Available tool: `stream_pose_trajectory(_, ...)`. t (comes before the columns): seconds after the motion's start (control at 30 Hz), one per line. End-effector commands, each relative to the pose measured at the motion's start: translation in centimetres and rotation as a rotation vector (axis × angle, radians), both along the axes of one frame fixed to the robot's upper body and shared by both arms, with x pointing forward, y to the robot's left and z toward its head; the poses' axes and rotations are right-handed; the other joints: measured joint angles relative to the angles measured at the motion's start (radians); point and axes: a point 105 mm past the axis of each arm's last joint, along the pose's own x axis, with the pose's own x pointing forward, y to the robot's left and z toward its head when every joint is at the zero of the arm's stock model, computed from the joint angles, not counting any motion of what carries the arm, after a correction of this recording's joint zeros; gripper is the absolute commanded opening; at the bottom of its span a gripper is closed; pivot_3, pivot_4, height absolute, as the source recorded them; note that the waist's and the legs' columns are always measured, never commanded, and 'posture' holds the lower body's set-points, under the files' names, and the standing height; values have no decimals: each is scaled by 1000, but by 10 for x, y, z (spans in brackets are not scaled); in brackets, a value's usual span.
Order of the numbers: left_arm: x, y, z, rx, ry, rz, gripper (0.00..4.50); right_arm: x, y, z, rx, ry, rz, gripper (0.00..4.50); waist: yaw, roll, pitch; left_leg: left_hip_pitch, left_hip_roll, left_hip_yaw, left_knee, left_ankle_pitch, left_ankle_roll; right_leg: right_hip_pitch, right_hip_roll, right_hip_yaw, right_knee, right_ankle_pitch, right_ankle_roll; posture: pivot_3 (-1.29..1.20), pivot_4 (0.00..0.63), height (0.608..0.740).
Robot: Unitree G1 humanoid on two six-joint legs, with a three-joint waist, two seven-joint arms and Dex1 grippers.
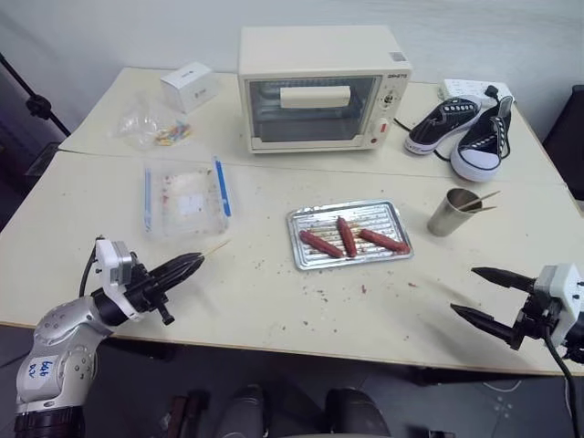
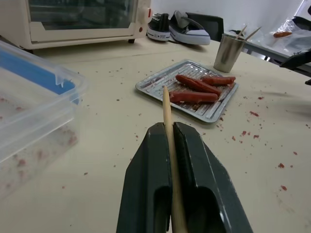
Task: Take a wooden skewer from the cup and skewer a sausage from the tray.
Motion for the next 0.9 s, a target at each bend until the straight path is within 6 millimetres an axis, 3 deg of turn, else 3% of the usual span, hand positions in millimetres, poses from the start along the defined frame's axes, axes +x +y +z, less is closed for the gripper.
stream_pose_trajectory(0.03,3,-6,15,-6,-55,-25,0,20,26,19,-49,4,54,4464,-4,1,0,0,0,0,0,0,0,0,0,0,0,0,0,0,150,740)
stream_pose_trajectory(0.2,4,-26,23,-17,-71,-113,0,59,71,35,-66,97,70,4464,-5,3,1,-2,0,-1,0,0,0,-2,0,-1,2,0,0,0,150,740)
stream_pose_trajectory(0.3,4,-36,25,-24,-76,-139,0,76,87,33,-99,127,75,4464,-1,2,1,-4,0,-2,-1,0,-1,-2,0,-3,1,0,0,0,150,740)
stream_pose_trajectory(0.5,3,-43,24,-20,-75,-150,0,109,91,16,-184,150,37,4464,0,2,1,-7,-2,-3,2,0,0,-2,0,-5,0,0,0,0,150,740)
stream_pose_trajectory(0.77,0,-45,23,-27,-73,-137,0,117,95,8,-212,173,71,4464,-6,2,1,-7,0,-3,2,0,0,-3,1,-5,1,0,0,0,150,740)
stream_pose_trajectory(0.9,-1,-45,23,-30,-71,-133,0,116,95,4,-222,179,79,3549,-5,2,1,-7,-1,-3,2,0,0,-3,1,-5,1,0,0,0,150,740)
